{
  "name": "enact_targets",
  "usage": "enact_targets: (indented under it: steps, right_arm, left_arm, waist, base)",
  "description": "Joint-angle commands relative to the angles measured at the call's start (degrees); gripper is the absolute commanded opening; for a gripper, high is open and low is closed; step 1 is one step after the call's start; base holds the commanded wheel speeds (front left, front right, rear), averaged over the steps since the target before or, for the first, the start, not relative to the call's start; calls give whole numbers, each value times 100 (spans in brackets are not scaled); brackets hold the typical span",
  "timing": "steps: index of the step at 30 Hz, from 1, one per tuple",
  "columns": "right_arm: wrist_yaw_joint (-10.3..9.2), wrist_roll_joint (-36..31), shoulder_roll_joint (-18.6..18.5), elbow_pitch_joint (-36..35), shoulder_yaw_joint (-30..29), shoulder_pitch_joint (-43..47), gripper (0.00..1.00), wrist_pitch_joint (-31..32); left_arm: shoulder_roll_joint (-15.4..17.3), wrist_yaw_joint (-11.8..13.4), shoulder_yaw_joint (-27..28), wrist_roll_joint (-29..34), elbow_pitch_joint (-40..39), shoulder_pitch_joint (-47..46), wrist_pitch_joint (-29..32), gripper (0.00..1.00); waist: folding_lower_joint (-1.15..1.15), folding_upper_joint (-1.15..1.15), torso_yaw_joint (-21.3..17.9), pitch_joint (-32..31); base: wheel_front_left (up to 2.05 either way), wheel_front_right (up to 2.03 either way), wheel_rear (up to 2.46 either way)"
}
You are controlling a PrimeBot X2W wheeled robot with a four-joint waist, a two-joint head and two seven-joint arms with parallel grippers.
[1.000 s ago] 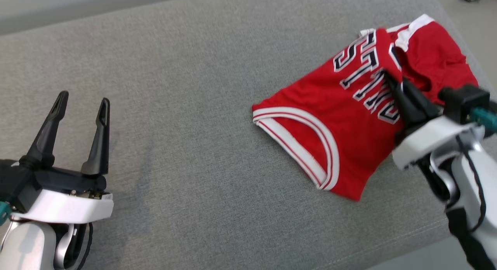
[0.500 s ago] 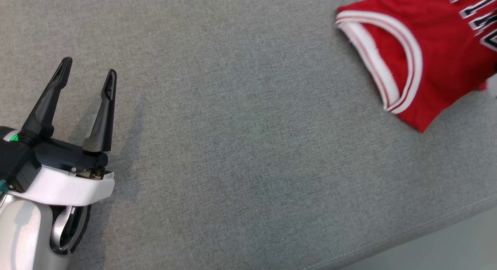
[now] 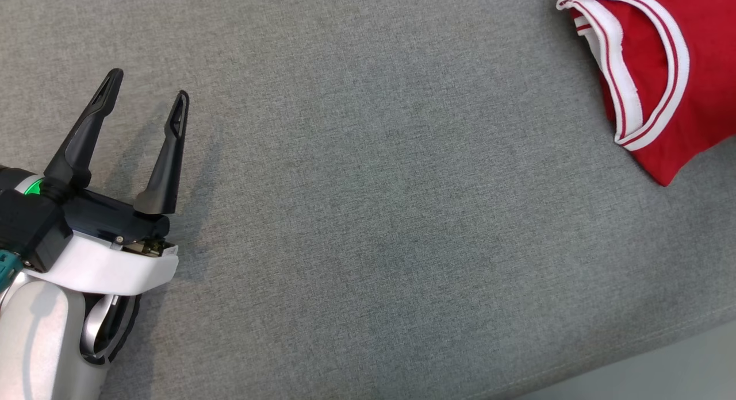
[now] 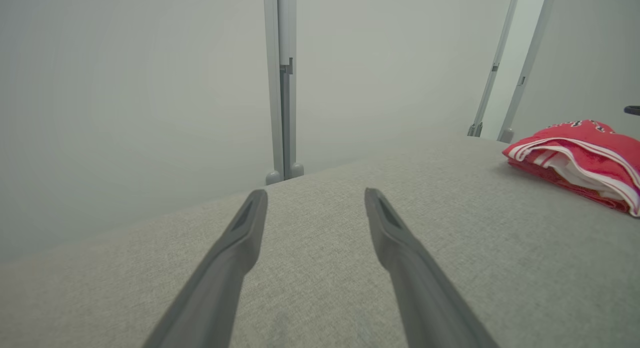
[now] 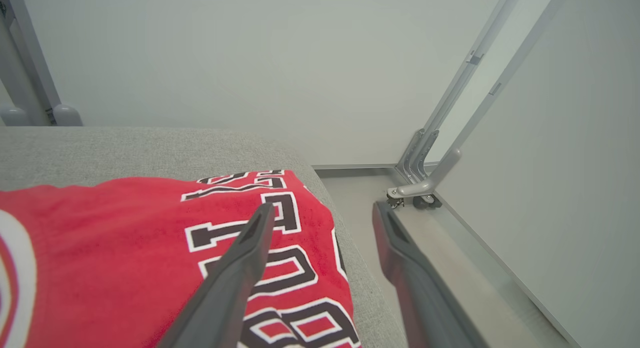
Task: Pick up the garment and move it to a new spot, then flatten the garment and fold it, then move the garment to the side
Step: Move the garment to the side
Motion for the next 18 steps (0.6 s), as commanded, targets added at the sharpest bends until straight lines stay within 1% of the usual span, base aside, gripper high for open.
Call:
enact_targets:
  steps: [1,5,8,12,18]
  right_arm:
    - [-4,-61,22,76,-67,11,100,-50]
    - [-4,-97,145,184,-262,206,100,-90]
    - [-4,-62,261,-24,-317,389,100,-131]
    - [-4,-74,494,-635,-380,843,100,-185]
    - [-4,-173,939,-1914,-270,1781,100,-172]
  left_arm:
    - [10,9,8,-24,42,-75,-43,100]
    - [-21,57,51,-65,156,14,-125,100]
    - [-45,126,109,-98,251,124,-194,100]
    - [-84,258,226,-164,372,313,-257,100]
    - [-174,433,411,-269,517,657,-334,100]
  waist:
    - [0,0,17,-52]
    - [0,0,46,-244]
    - [0,0,70,-449]
    - [0,0,116,-785]
    - [0,0,300,-1285]
  base:
    - [0,0,0]
    - [0,0,0]
    - [0,0,0]
    - [0,0,0]
    - [0,0,0]
